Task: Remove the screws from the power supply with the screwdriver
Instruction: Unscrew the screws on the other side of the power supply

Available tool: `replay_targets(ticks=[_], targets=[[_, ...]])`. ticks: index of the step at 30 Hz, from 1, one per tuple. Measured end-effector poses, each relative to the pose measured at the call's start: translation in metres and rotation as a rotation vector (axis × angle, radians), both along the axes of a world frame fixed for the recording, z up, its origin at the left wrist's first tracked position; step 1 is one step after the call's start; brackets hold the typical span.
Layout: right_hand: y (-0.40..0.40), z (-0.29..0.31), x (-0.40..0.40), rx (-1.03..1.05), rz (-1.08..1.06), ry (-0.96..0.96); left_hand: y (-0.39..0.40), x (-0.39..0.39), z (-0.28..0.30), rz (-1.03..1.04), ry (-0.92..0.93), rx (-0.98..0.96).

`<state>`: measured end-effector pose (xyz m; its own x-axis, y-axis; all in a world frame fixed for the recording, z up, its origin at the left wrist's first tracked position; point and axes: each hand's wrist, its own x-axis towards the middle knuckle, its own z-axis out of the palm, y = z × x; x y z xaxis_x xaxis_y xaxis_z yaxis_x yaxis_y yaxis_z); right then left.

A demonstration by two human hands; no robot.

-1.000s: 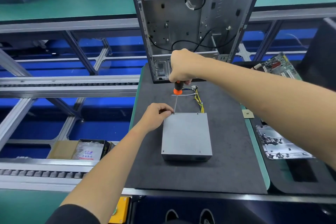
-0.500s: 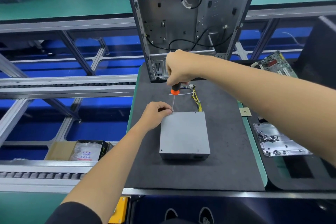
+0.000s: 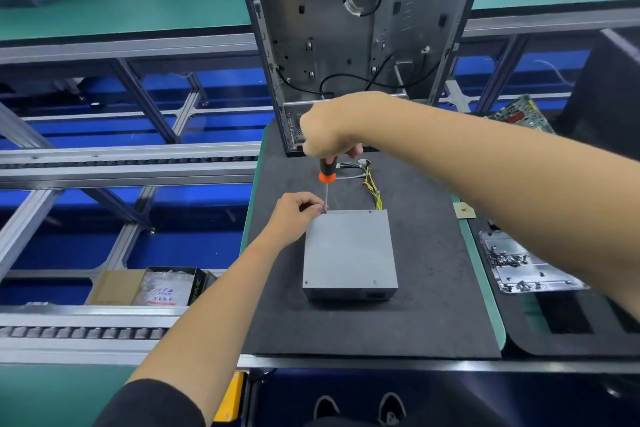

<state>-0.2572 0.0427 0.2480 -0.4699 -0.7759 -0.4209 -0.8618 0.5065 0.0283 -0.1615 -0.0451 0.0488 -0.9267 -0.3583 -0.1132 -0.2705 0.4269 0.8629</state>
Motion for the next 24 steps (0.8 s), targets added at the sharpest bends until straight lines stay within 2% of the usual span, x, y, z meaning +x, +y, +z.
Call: replay_targets(ticks=[6,9,12,17,22,24], targets=[[0.001,0.002,-0.010,-0.067,0.007,-0.162,0.007,0.002,-0.005,0.081,0.019,0.035],[-0.001,0.003,-0.012,-0.018,0.033,-0.190,0.008,0.000,-0.006,0.091,-0.004,0.021],[-0.009,0.004,-0.003,0.053,0.103,-0.151,0.008,0.001,-0.005,0.093,-0.003,0.015],[-0.012,0.008,0.008,0.030,0.179,-0.054,0.011,0.003,-0.002,0.106,-0.007,0.019],[0.000,0.012,0.002,-0.081,0.057,-0.128,0.014,0.004,-0.001,0.122,-0.016,0.016],[0.003,0.004,0.002,-0.149,0.017,-0.089,0.014,0.004,-0.001,0.120,-0.016,0.003]])
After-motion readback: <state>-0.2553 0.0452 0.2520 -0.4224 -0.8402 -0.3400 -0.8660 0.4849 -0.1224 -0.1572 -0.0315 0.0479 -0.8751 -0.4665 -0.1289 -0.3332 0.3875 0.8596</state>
